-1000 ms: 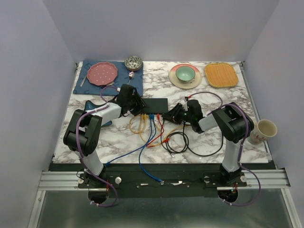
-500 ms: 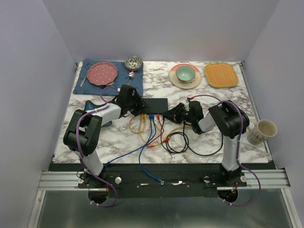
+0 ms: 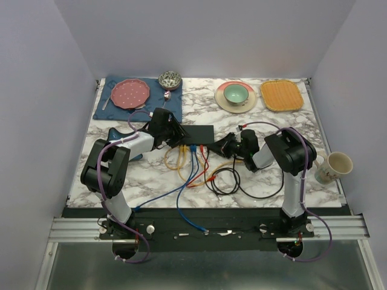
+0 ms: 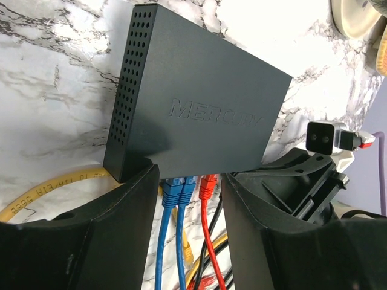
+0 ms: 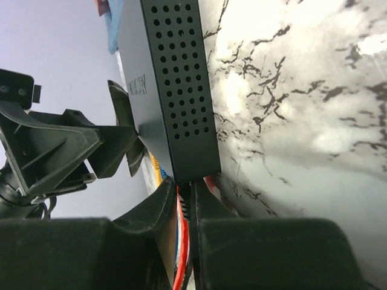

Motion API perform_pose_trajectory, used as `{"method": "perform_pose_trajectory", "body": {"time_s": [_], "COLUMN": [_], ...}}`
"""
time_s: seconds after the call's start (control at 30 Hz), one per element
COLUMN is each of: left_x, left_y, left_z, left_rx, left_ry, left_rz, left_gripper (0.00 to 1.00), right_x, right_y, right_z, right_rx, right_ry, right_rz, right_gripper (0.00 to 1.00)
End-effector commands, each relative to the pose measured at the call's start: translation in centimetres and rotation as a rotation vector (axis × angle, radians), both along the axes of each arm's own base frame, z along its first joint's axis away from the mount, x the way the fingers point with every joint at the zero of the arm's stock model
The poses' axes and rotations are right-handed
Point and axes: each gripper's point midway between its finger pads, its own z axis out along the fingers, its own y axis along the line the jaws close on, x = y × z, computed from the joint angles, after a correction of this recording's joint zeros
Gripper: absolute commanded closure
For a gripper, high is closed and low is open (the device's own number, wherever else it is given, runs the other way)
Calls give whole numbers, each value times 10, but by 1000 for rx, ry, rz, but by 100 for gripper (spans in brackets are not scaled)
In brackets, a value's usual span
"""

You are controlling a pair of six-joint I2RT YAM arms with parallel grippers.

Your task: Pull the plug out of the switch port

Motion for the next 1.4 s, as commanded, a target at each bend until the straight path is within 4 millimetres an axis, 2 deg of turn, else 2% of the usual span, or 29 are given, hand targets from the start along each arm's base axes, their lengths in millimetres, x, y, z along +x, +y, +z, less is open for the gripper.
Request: {"method": "perform_pose_trajectory", "body": {"time_s": [0.0,0.03,0.23,0.33,0.47,0.57,0.6,0.63,0.7,0.73,0.77,0.8,0.83,0.87,0.9,0.97,1.0,1.07,1.1,1.17,1.23,1.27,1.37], "left_x": [-11,-11,-5,-7,-13,-14,-13,-12,-9,-9,-8,-7,-6,-6,-6,-5,-5,-5,-6,-3,-6,-6,-6], "left_y": [-6,-10,-39,-59,-77,-79,-78,-76,-71,-70,-68,-65,-63,-61,-59,-55,-53,-48,-46,-38,-30,-28,-19], "left_z": [-1,2,26,28,17,17,17,18,22,23,25,25,26,24,23,20,19,18,18,22,18,22,26], "left_rx": [-37,-45,-136,-151,-151,-160,-154,-147,-136,-131,-126,-120,-112,-101,-97,-89,-88,-79,-70,-49,-23,-24,-14], "left_ry": [26,20,-54,-56,-28,-21,-26,-32,-47,-47,-53,-55,-52,-51,-46,-39,-35,-30,-31,-44,-27,-33,-45], "left_rz": [-37,-47,-117,-163,-203,-200,-195,-191,-179,-175,-174,-168,-164,-160,-155,-142,-134,-116,-112,-88,-80,-73,-54], "left_gripper": [40,40,40,40,40,40,40,40,40,40,40,40,40,40,40,40,40,40,40,40,40,40,40], "right_x": [-7,-7,-19,-23,-27,-43,-49,-46,-59,-54,-51,-58,-52,-49,-56,-48,-53,-50,-58,-59,-63,-61,-56], "right_y": [-3,-4,-11,-13,-13,-23,-29,-36,-56,-72,-80,-96,-113,-122,-135,-153,-163,-175,-183,-192,-195,-197,-195], "right_z": [2,8,8,10,10,5,2,15,3,2,17,7,7,20,14,23,20,21,14,10,8,10,25], "right_rx": [-4,-8,-87,-102,-122,-164,-190,-200,-278,-330,-356,-440,-519,-555,-630,-720,-772,-841,-886,-928,-957,-967,-954], "right_ry": [-40,-58,-81,-91,-93,-77,-68,-105,-67,-67,-103,-55,-56,-88,-58,-72,-47,-33,9,34,49,45,-1], "right_rz": [20,24,56,64,91,99,95,64,43,-15,-47,-60,-129,-167,-169,-243,-246,-280,-271,-295,-282,-289,-294], "right_gripper": [96,98,99,99,99,99,99,99,99,99,99,99,99,99,99,99,99,99,99,99,81,64,48]}}
